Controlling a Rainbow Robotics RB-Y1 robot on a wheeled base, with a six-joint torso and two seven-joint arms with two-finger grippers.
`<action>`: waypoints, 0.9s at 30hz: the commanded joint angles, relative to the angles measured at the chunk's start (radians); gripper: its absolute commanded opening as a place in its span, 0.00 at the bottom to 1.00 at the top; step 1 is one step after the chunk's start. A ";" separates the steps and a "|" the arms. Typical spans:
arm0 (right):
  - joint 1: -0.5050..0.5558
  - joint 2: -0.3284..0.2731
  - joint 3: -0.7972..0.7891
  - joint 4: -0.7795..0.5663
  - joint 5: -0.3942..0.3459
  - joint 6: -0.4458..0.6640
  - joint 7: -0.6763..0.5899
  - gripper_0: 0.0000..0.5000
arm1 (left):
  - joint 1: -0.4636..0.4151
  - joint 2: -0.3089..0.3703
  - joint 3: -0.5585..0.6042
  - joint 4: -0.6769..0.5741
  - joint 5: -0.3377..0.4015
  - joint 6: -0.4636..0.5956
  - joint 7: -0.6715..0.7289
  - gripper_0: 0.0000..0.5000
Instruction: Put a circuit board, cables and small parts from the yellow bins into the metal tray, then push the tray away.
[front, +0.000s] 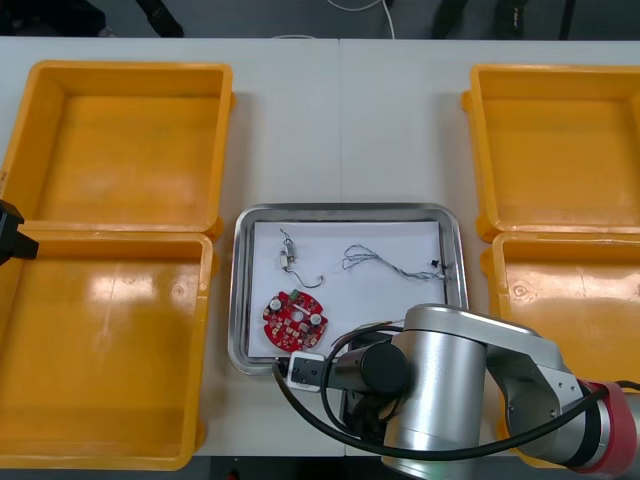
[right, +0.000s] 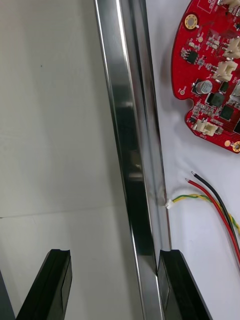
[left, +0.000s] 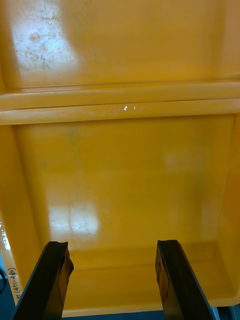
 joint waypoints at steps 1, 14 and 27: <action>-0.018 0.033 0.031 0.021 0.022 -0.044 0.019 1.00 | 0.016 0.046 0.028 -0.015 -0.006 0.006 -0.052 1.00; -0.018 0.033 0.047 0.030 0.072 -0.079 0.015 1.00 | 0.016 0.046 0.028 -0.015 -0.006 0.006 -0.052 1.00; -0.018 0.030 0.047 0.030 0.086 -0.080 0.010 1.00 | 0.016 0.046 0.028 -0.015 -0.006 0.006 -0.052 1.00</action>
